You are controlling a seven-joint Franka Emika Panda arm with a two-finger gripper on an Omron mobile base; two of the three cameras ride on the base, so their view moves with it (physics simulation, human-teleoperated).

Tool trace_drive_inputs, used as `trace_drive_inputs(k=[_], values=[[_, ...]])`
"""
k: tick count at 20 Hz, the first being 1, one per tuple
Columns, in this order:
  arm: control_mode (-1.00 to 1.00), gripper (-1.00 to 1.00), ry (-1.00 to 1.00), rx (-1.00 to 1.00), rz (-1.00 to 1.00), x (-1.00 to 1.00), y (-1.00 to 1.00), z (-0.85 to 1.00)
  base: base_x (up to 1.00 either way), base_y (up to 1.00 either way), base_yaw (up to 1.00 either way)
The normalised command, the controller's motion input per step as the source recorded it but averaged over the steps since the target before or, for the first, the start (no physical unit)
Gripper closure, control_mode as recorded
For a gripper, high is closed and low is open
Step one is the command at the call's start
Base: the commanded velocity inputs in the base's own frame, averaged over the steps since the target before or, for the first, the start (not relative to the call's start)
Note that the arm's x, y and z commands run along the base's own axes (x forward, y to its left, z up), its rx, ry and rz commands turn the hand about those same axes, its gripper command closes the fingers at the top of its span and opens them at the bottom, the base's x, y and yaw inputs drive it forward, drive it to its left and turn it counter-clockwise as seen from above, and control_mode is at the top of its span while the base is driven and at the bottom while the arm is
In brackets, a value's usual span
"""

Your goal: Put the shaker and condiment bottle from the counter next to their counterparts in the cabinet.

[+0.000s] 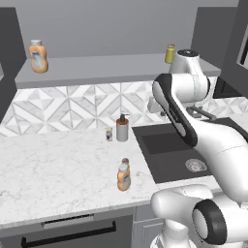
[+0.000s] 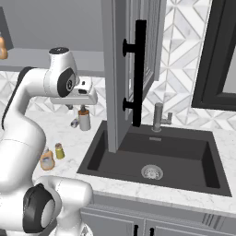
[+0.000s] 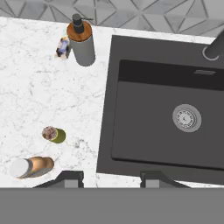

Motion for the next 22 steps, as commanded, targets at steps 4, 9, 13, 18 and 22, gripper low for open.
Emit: trace_drive_inputs(k=[4, 9, 13, 18, 22], values=[[-1.0, -1.0, 0.0, 0.0, 0.0, -0.02, 0.0, 0.0, 0.0, 0.0, 0.0], [-1.0, -1.0, -0.13, 0.0, 0.0, -0.33, 0.0, 0.0, 0.0, 0.0, 0.0], [-1.0, -1.0, -0.11, 0.0, -0.02, -0.38, 0.14, 0.0, 0.0, 0.0, 0.0], [-1.0, -1.0, -0.05, 0.0, -0.12, -0.3, 0.3, 0.0, 0.0, 0.0, 0.0], [-1.0, -1.0, 0.0, 0.0, -0.26, -0.37, 0.28, 0.0, 0.0, 0.0, 0.0]])
